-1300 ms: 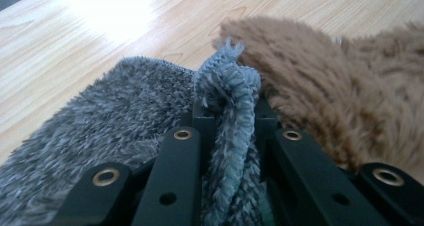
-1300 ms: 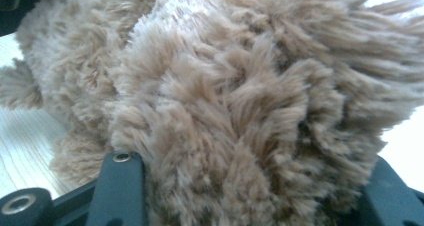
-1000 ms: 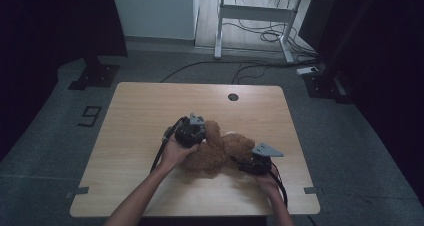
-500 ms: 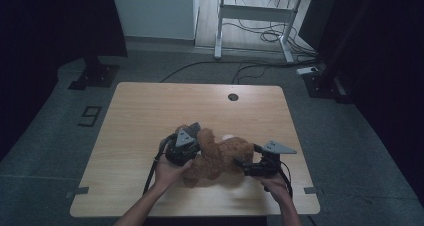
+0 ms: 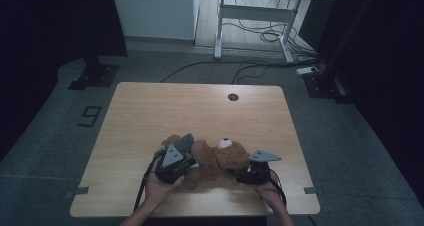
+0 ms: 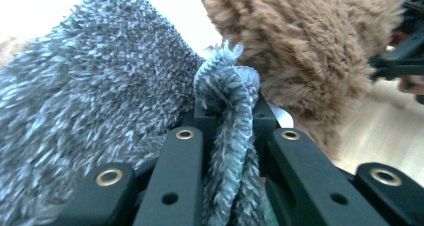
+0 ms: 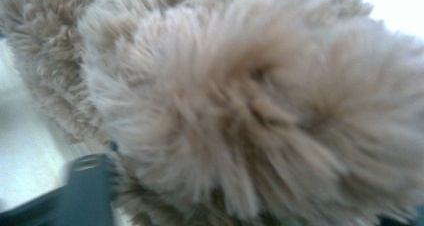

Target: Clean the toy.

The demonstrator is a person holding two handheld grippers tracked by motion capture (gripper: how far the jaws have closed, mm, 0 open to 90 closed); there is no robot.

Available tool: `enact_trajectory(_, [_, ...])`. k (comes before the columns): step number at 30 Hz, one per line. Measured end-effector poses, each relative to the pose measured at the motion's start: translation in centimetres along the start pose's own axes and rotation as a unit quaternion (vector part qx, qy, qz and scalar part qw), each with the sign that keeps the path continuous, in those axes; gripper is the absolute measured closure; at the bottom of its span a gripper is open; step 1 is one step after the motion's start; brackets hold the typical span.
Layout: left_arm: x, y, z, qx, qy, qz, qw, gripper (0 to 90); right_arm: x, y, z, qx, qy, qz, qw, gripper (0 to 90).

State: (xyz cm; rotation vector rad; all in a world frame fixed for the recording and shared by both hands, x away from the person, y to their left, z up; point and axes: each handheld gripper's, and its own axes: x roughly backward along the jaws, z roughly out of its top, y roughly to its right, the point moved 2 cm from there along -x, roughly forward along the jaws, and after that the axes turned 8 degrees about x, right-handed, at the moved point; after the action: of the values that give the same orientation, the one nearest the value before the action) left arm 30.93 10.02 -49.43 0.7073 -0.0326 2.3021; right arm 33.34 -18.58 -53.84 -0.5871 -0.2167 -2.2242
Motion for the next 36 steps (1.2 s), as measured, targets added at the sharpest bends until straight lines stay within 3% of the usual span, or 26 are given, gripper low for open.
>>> enact_trajectory(3, [0.3, 0.2, -0.3, 0.001, 0.005, -0.004, 1.0000, 80.5, -0.2, -0.4, -0.2, 0.021, 0.004, -0.027, 0.9994, 43.3])
enact_trajectory(8, [-0.7, 0.3, 0.7, -0.005, 0.015, 0.013, 0.9998, 80.4, -1.3, 0.0, 0.5, 0.039, 0.001, -0.092, 0.9950, 47.9])
enact_trajectory(13, [-2.9, -0.4, 2.9, 0.004, 0.021, 0.021, 0.9995, 80.3, -3.0, 2.1, 1.3, 0.020, 0.005, -0.146, 0.9891, 50.0])
enact_trajectory(16, [-4.3, -1.0, 4.1, 0.006, 0.020, 0.032, 0.9993, 80.1, -4.0, 3.7, 1.9, 0.007, 0.013, -0.186, 0.9824, 50.3])
enact_trajectory(20, [-5.6, -2.2, 5.1, 0.023, 0.015, 0.037, 0.9989, 79.9, -4.7, 5.0, 2.4, 0.001, 0.018, -0.214, 0.9766, 50.0])
enact_trajectory(22, [-5.5, -2.4, 5.2, 0.028, 0.014, 0.032, 0.9990, 79.9, -4.6, 5.1, 2.3, 0.004, 0.020, -0.212, 0.9772, 49.4])
enact_trajectory(25, [-4.9, -2.2, 5.9, 0.018, 0.013, 0.034, 0.9992, 79.8, -4.1, 4.8, 2.0, 0.018, 0.024, -0.196, 0.9801, 48.6])
enact_trajectory(30, [-5.0, -1.1, 8.7, 0.012, 0.013, 0.014, 0.9997, 79.5, -3.2, 4.2, 1.0, 0.030, 0.020, -0.170, 0.9849, 48.1])
enact_trajectory(32, [-5.9, 0.1, 9.7, 0.006, 0.003, -0.002, 1.0000, 79.5, -2.9, 3.9, 0.6, 0.035, 0.020, -0.167, 0.9852, 48.1])
enact_trajectory(34, [-7.6, 1.4, 10.4, 0.013, -0.024, -0.029, 0.9992, 79.1, -2.7, 3.7, 0.3, 0.038, 0.023, -0.163, 0.9856, 48.1])
enact_trajectory(36, [-9.2, 2.1, 10.4, 0.022, -0.053, -0.041, 0.9975, 78.6, -2.6, 3.6, -0.1, 0.038, 0.023, -0.160, 0.9862, 47.9])
